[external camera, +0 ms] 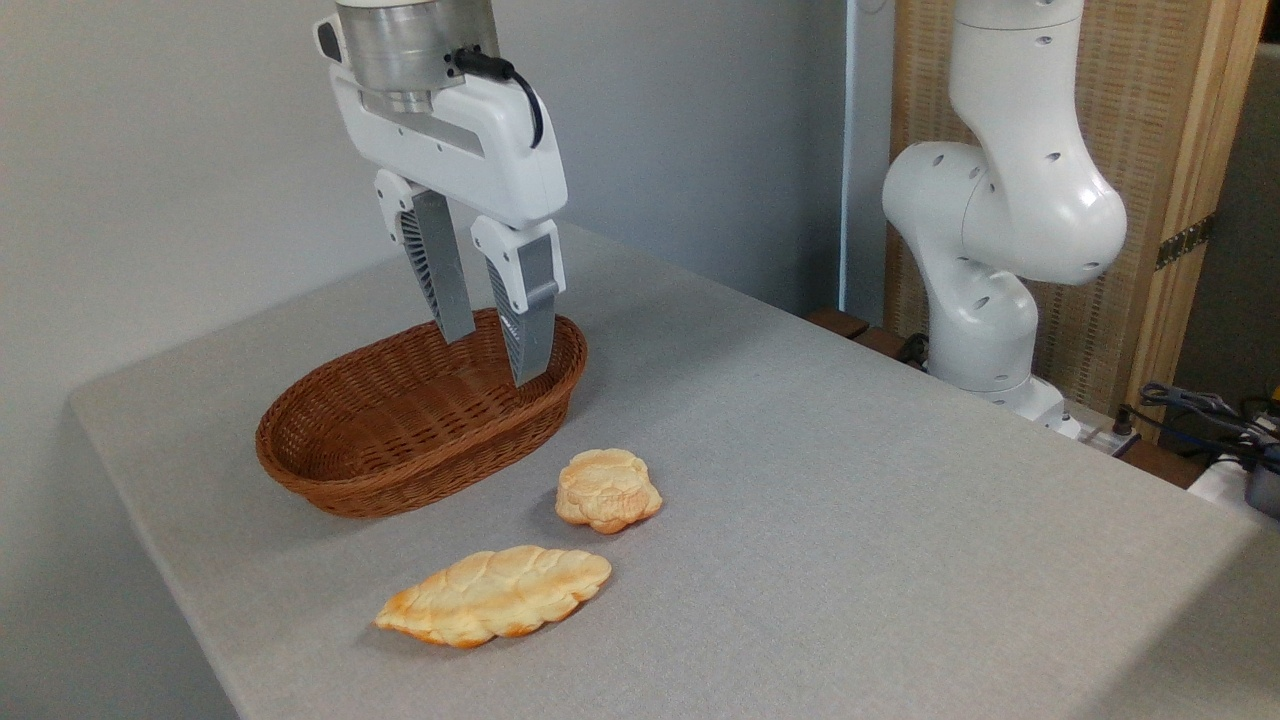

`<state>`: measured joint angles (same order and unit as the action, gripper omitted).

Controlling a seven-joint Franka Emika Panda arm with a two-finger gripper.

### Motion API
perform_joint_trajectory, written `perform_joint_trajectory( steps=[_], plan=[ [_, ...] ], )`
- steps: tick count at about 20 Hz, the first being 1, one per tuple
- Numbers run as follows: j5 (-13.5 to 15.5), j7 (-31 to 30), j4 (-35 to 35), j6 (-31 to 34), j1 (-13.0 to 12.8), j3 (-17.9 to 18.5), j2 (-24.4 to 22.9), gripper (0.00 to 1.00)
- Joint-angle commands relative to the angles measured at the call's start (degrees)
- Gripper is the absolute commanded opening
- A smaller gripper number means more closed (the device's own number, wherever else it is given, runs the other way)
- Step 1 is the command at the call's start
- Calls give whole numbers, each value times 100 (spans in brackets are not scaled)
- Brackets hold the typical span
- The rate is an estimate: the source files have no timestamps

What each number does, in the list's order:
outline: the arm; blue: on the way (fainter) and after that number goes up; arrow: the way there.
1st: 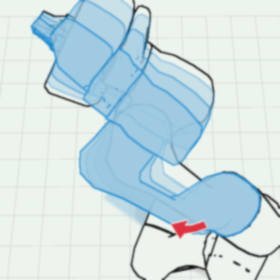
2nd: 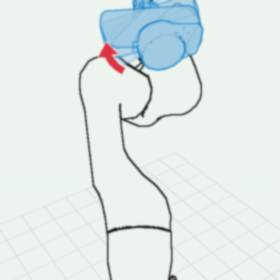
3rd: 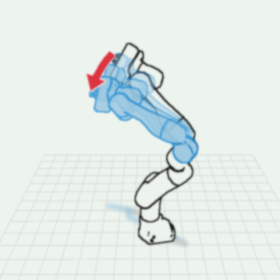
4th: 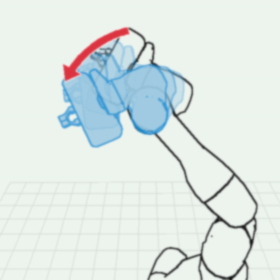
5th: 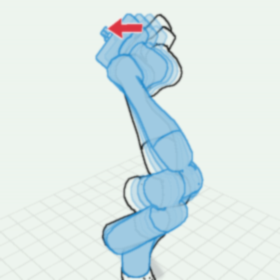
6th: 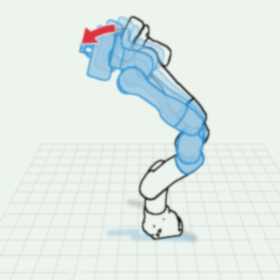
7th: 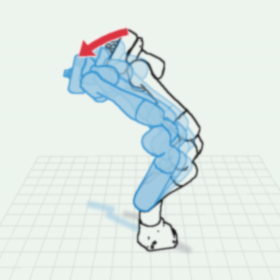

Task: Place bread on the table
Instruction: 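Open the gripper and raise it away from the bread roll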

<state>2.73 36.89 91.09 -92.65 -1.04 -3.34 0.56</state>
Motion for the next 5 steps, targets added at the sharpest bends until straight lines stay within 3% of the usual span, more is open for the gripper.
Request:
perform_joint_trajectory(
  steps=[1, 5],
  plan=[
    [52, -24, -197, 186, -2, 9, 85, 100],
    [52, -6, -197, 195, -2, 18, 59, 100]
  ],
)
